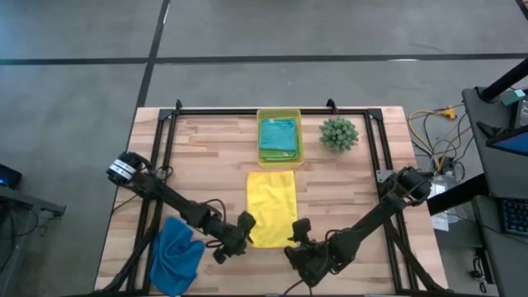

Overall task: Fold microfiber towels
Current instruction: Fold the yellow microfiber cloth

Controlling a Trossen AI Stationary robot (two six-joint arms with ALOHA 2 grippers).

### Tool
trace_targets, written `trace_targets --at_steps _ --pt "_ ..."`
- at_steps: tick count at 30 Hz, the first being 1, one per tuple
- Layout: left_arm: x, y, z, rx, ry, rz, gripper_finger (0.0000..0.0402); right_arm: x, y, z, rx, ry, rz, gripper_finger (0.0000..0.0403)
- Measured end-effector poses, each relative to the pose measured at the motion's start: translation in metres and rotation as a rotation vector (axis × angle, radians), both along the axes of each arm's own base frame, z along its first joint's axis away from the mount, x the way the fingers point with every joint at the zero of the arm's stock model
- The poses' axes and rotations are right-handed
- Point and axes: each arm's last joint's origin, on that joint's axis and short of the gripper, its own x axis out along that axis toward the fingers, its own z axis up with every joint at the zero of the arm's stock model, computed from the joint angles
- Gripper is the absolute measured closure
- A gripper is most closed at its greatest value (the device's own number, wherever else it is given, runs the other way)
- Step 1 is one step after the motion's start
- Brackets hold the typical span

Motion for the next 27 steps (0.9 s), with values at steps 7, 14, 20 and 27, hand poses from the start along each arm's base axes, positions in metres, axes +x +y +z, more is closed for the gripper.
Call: trace_targets --at_steps 7,14,20,27 --pt "0.007 0.005 -0.006 -0.012 0.027 0.09 0.0205 0.001 0.0 0.001 0.004 -0.005 -0.001 0.02" --pt "0.015 0.003 -0.021 -0.09 0.107 0.129 0.0225 0.002 -0.001 0.001 -0.011 -0.002 0.016 0.02" --pt "0.014 0.004 -0.023 -0.083 0.113 0.13 0.0298 -0.003 -0.005 -0.009 -0.075 0.062 0.114 0.02" --pt "0.013 0.004 -0.025 -0.073 0.127 0.129 0.0387 -0.009 -0.006 -0.023 -0.121 0.144 0.325 0.02"
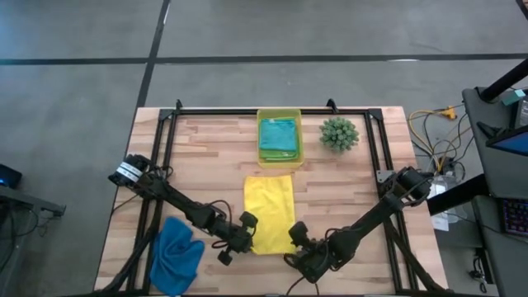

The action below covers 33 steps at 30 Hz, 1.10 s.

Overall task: Fold microfiber towels
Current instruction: Fold the yellow microfiber cloth

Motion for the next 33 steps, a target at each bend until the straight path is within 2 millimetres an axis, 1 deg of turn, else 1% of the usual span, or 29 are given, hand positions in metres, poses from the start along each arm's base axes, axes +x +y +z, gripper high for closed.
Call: trace_targets --at_steps 2,4,7,11,16,21,26,29,33 --pt "0.0 0.0 0.0 0.005 0.002 0.004 0.0396 -0.001 0.003 -0.001 0.006 0.006 0.064 0.02" --pt "0.0 0.001 -0.001 0.005 0.003 0.004 0.0395 0.0 0.005 -0.001 0.004 -0.006 0.099 0.02" --pt "0.0 0.001 -0.001 0.006 0.003 0.006 0.0394 -0.001 0.006 -0.003 0.008 -0.013 0.111 0.0204" --pt "0.0 0.002 -0.001 -0.004 0.009 0.029 0.0394 0.001 0.004 -0.008 0.019 -0.047 0.127 0.0222" --pt "0.001 0.003 -0.001 -0.003 0.009 0.036 0.0394 -0.004 -0.001 -0.019 0.002 -0.047 0.155 0.0261" --pt "0.0 0.003 -0.001 0.0 0.008 0.037 0.0394 -0.008 -0.004 -0.024 -0.009 -0.038 0.156 0.032" --pt "0.0 0.003 0.004 0.002 -0.01 0.038 0.0394 -0.001 -0.001 -0.015 -0.002 -0.06 0.144 0.0383" --pt "0.0 0.004 0.009 0.002 -0.024 0.045 0.0394 0.005 0.001 -0.008 0.036 -0.078 0.091 0.0392" --pt "-0.004 0.007 0.018 0.007 -0.028 0.06 0.0394 0.012 0.004 0.004 0.079 -0.085 0.023 0.0394"
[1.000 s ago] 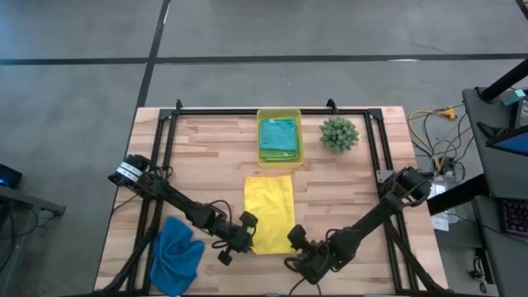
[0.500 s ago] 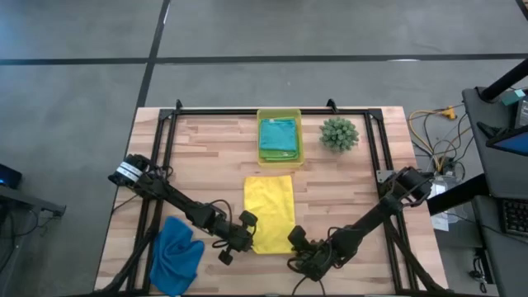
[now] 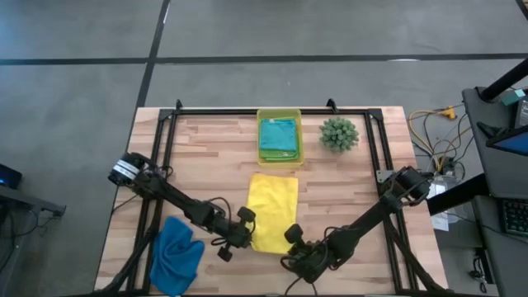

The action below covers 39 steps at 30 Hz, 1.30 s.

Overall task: Fold microfiber towels
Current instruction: Fold the yellow microfiber cloth

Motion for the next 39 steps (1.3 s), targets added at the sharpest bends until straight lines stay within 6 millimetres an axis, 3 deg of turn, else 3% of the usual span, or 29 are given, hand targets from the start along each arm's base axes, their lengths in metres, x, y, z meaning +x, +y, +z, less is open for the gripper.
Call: trace_targets --at_steps 10,22,32,39 --pt "-0.008 0.001 0.017 -0.003 0.005 0.0 0.0394 0.001 0.003 0.018 0.235 0.102 -0.14 0.0394" --pt "-0.016 0.004 0.039 -0.085 0.008 -0.043 0.04 0.002 -0.008 0.042 0.407 0.07 -0.313 0.0394" --pt "-0.01 0.025 0.034 -0.319 0.131 -0.196 0.0401 0.002 -0.015 0.031 0.652 0.002 -0.401 0.0394" --pt "-0.005 0.061 0.023 -0.464 0.067 -0.141 0.0401 -0.009 -0.046 0.011 0.853 -0.032 -0.501 0.0394"
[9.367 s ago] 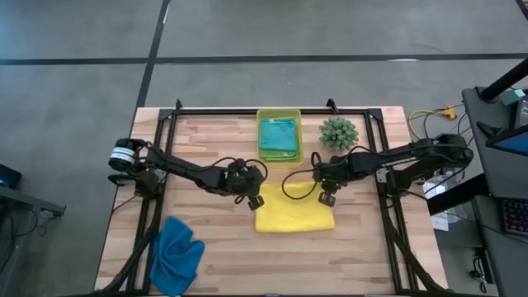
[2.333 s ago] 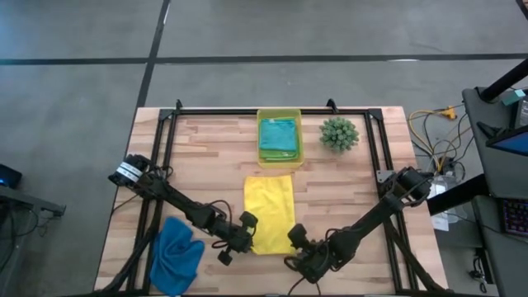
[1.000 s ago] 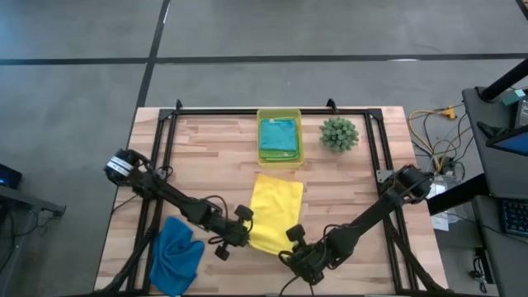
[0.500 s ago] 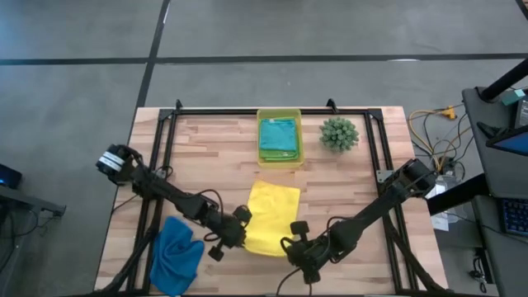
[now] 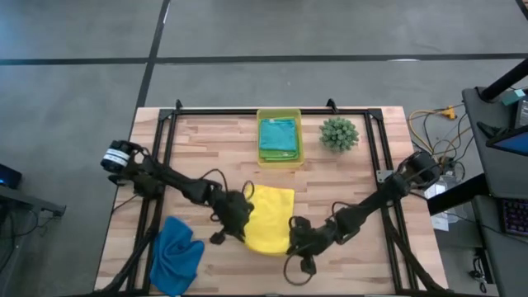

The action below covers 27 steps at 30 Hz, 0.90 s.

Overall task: Fold microfiber towels
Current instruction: Fold the yellow microfiber cloth

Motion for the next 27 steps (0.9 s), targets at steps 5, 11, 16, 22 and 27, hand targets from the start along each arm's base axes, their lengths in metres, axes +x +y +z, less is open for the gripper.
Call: trace_targets --at_steps 5,11,16,22,27 --pt "-0.003 0.025 -0.01 -0.06 0.009 0.113 0.0401 -0.013 -0.027 -0.006 0.068 -0.023 -0.087 0.0394" --pt "-0.014 0.043 -0.016 -0.096 0.013 0.19 0.0401 -0.026 -0.062 -0.004 0.074 -0.042 -0.17 0.0394" --pt "-0.026 0.053 -0.011 -0.079 -0.007 0.246 0.0401 -0.028 -0.087 -0.005 0.067 -0.044 -0.239 0.0394" --pt "-0.029 0.07 0.001 0.031 -0.093 0.448 0.0402 -0.026 -0.105 -0.011 0.065 -0.013 -0.245 0.0394" --pt "-0.033 0.082 0.004 0.094 -0.126 0.577 0.0402 -0.026 -0.113 -0.013 0.039 0.001 -0.257 0.0394"
